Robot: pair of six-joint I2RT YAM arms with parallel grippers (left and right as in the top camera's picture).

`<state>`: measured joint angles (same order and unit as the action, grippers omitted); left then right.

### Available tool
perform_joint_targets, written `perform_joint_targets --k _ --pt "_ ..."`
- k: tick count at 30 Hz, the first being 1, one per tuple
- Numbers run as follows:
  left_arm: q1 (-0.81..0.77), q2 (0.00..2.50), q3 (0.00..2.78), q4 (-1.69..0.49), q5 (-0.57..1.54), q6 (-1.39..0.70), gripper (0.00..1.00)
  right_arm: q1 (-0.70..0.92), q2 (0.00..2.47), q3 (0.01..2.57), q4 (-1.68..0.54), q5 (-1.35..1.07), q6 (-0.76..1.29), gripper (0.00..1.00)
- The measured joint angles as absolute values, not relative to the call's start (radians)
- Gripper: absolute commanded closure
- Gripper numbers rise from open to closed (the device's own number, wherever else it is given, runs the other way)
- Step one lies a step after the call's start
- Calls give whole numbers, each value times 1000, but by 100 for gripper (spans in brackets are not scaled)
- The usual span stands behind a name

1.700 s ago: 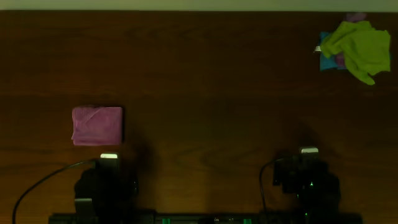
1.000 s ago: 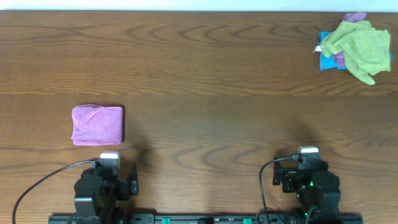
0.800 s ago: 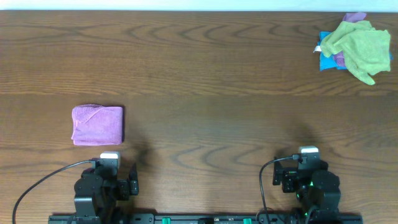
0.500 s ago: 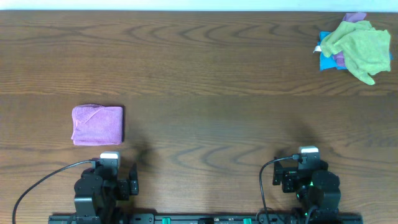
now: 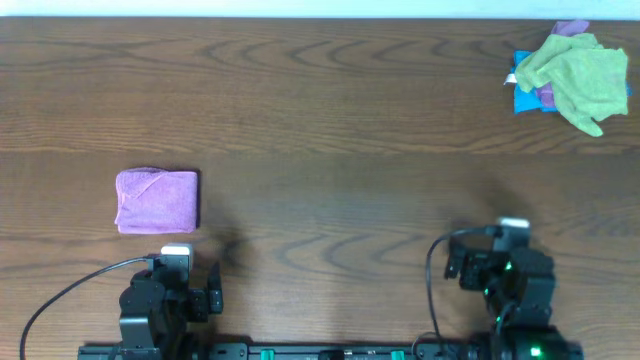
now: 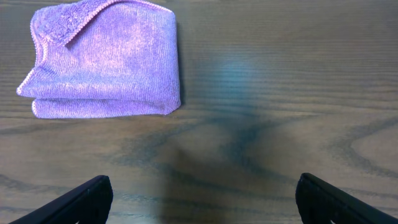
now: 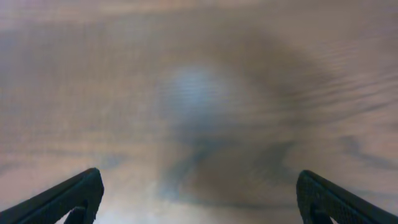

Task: Fold the cloth
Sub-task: 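Move the right gripper toward the crumpled cloth pile at top right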

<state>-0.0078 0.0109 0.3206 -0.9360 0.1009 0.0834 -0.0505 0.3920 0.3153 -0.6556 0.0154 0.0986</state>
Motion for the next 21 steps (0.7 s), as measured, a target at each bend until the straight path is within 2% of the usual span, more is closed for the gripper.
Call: perform_joint_targets --k 13,21 --pt "-8 10 323 -940 101 83 5 -248 1068 935 -754 10 94 1" --pt "-8 10 323 -940 101 83 5 -320 1320 1154 -772 -47 94 1"
